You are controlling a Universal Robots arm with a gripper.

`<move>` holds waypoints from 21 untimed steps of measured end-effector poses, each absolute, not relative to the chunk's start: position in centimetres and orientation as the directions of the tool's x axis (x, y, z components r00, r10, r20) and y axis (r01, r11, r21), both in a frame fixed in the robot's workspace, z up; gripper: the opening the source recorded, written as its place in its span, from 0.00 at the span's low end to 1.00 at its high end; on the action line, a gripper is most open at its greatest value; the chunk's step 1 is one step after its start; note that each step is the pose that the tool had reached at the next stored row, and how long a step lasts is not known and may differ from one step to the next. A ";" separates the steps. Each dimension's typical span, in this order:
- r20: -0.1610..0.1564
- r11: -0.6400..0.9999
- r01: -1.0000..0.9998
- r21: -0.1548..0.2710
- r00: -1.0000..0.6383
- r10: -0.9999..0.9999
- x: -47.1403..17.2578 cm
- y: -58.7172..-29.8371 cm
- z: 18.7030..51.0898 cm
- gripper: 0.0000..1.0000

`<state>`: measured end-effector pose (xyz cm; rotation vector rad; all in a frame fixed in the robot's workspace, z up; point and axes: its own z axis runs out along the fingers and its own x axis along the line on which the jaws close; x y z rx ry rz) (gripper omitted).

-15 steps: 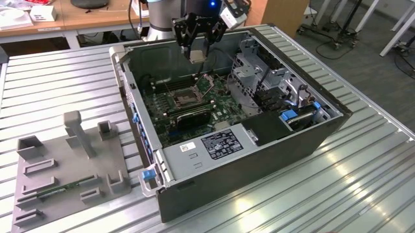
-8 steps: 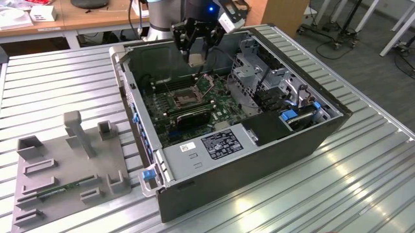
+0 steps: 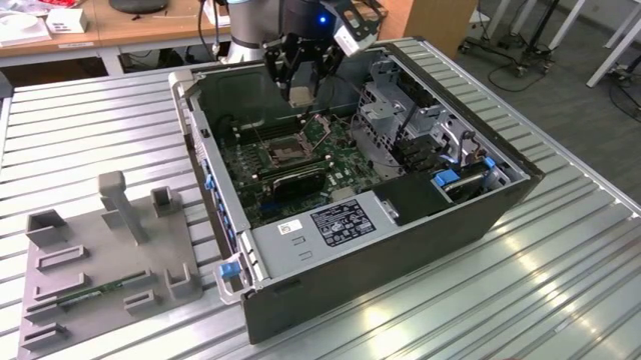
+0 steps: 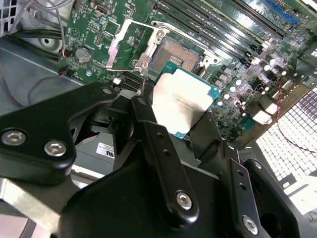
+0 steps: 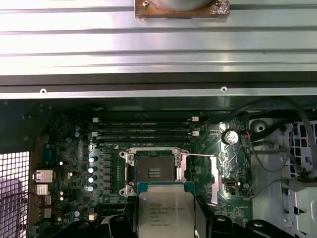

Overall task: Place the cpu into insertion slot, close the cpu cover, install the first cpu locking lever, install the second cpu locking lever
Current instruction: 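Place the cpu into insertion slot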

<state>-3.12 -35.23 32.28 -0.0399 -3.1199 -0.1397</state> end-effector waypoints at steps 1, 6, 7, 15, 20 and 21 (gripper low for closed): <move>0.019 0.996 0.026 0.089 -1.000 0.025 -3.1 -35.2 32.2 0.54; 0.019 0.996 0.026 0.090 -1.000 0.025 -3.3 -35.2 31.5 0.54; 0.019 0.996 0.026 0.090 -1.000 0.025 -3.3 -35.2 31.4 0.54; 0.019 0.996 0.026 0.090 -1.000 0.025 -3.3 -35.2 31.2 0.54; 0.019 0.996 0.026 0.090 -1.000 0.025 -3.4 -35.2 30.9 0.54; 0.019 0.996 0.026 0.090 -1.000 0.025 -3.4 -35.2 30.7 0.54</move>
